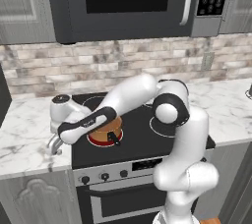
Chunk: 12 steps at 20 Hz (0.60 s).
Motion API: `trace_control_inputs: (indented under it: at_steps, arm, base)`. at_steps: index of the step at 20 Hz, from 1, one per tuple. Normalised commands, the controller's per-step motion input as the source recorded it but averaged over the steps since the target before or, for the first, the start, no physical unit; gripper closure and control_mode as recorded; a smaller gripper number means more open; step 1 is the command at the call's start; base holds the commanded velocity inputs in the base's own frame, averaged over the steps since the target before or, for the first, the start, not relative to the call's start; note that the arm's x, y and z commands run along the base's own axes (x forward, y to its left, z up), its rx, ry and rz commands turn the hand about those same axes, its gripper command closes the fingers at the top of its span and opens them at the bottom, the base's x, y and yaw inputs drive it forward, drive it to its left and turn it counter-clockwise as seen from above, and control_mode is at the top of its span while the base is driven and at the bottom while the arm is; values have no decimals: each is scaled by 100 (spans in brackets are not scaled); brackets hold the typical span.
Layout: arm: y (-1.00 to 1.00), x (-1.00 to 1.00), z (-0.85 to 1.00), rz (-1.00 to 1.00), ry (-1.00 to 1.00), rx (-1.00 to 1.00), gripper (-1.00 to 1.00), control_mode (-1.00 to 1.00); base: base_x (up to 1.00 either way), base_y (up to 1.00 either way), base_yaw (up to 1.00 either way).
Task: Pick up the sugar cube(s) and place them in the saucepan with hot chocolate.
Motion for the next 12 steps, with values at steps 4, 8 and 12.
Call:
trace_control_inputs:
  at_steps: [4,8,12]
  arm:
    - [10,-4,0,0,0,0,-100,-100]
    - [2,-13,0,0,0,0,-100,-100]
    - [0,-9,-3,0,0,0,-100,-100]
  base:
    - [0,0,0]
    - [0,0,0]
    - [0,0,0]
